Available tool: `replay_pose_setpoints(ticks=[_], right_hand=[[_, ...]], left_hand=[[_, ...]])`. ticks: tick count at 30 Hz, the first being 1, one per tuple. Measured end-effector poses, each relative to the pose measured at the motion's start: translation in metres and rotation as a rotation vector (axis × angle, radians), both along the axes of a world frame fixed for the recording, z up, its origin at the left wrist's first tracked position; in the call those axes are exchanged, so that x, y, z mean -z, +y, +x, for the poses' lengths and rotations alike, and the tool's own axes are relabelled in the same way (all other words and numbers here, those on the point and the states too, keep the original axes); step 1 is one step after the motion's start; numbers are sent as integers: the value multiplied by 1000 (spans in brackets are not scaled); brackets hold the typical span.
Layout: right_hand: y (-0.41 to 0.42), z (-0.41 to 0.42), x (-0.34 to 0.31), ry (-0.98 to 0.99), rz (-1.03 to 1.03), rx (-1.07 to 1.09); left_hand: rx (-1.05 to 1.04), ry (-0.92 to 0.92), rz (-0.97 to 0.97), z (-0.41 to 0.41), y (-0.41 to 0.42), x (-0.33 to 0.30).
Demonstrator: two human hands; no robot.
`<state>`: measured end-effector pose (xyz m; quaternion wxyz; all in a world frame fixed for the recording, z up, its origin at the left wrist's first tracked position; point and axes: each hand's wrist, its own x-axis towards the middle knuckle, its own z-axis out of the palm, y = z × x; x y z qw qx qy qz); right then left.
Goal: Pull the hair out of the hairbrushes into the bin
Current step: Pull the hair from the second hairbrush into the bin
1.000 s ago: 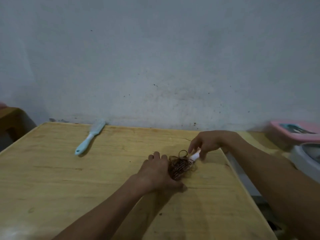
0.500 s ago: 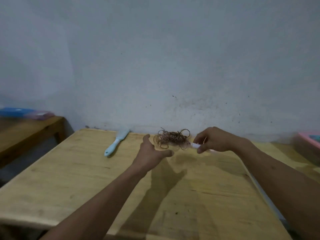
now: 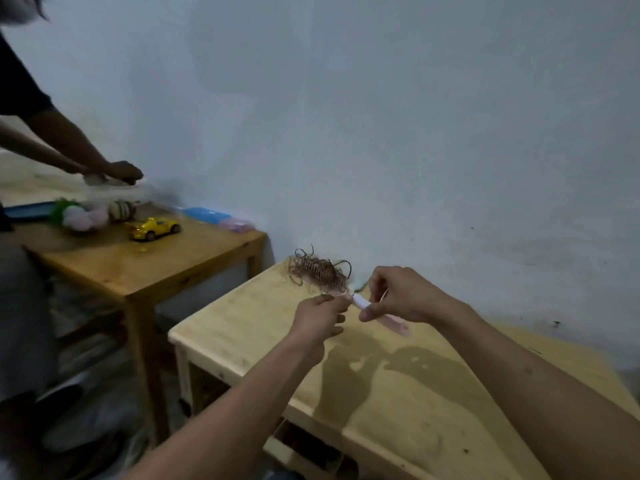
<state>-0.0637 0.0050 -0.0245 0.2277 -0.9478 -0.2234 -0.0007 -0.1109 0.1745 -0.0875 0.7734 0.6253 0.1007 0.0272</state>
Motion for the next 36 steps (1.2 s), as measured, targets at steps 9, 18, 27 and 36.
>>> replay_pose_setpoints(ticks=[9, 18, 27, 36], right_hand=[[99, -9, -2, 227, 116, -254], [220, -36, 33, 509, 364, -200], [307, -89, 109, 743, 385, -319], [326, -123, 213, 851, 318, -290]], left_hand=[[-212, 14, -121, -36, 92, 16], [-351, 16, 188, -119, 167, 44], [-595, 226, 370, -206, 238, 114], [-687, 353, 241, -270, 268, 182]])
